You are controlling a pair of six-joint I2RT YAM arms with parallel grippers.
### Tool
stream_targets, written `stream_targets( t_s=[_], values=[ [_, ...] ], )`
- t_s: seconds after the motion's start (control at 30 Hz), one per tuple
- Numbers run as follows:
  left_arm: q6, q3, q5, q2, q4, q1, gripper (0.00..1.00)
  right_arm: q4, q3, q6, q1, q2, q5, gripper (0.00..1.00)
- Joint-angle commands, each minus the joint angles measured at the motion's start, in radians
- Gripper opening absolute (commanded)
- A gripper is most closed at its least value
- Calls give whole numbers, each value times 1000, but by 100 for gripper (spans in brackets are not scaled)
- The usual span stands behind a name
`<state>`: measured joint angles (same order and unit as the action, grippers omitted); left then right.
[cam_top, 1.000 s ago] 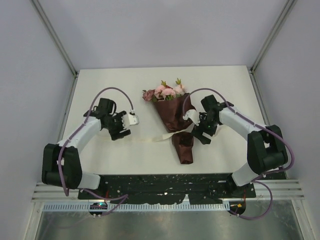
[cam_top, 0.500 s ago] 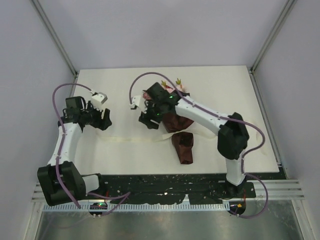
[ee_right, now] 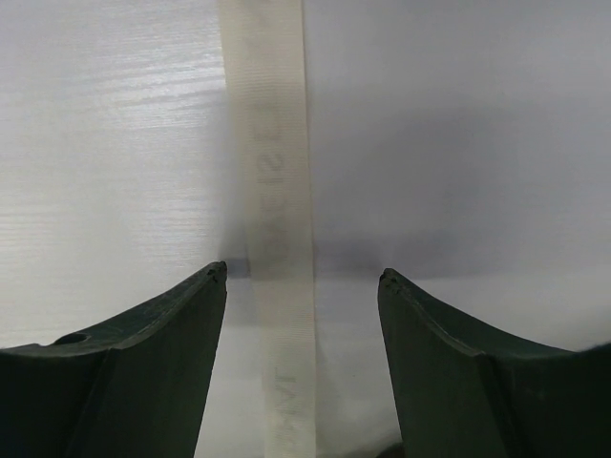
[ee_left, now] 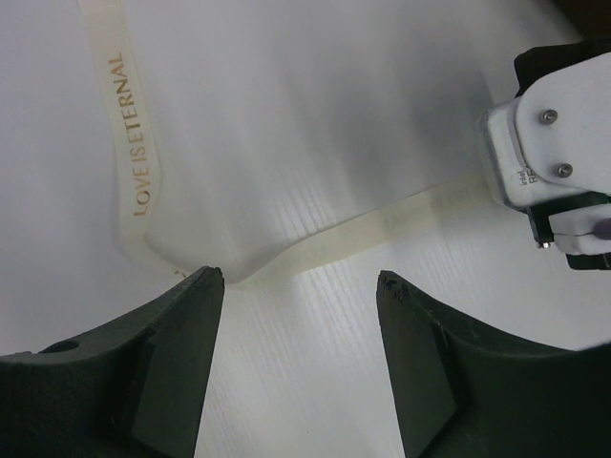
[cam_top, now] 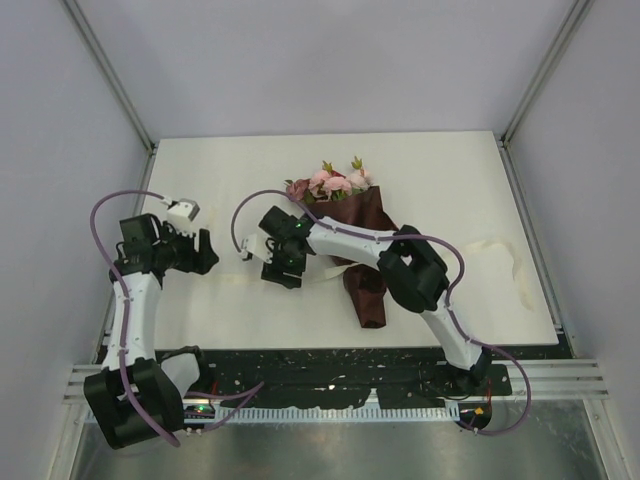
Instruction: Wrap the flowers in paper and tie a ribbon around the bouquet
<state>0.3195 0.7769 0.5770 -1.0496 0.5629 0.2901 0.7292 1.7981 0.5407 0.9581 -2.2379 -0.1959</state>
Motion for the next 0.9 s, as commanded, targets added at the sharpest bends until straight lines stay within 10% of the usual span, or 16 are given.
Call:
stream_targets(
  t_s=[0.0, 0.27, 0.43, 0.87],
  values=[
    [0, -16, 32, 42, 3, 6, 69, -28, 20, 10, -5, -20, 13, 68],
    [-28, -10, 12, 39, -21, 7, 69, 1, -3, 31, 5, -77, 26, 54],
    [-54, 5, 4, 13, -34, 11, 68, -10, -31, 42, 14, -66, 26, 6],
    [324, -83, 291, 66, -109, -28, 68, -226, -212, -35, -94, 316, -261, 6]
  ],
)
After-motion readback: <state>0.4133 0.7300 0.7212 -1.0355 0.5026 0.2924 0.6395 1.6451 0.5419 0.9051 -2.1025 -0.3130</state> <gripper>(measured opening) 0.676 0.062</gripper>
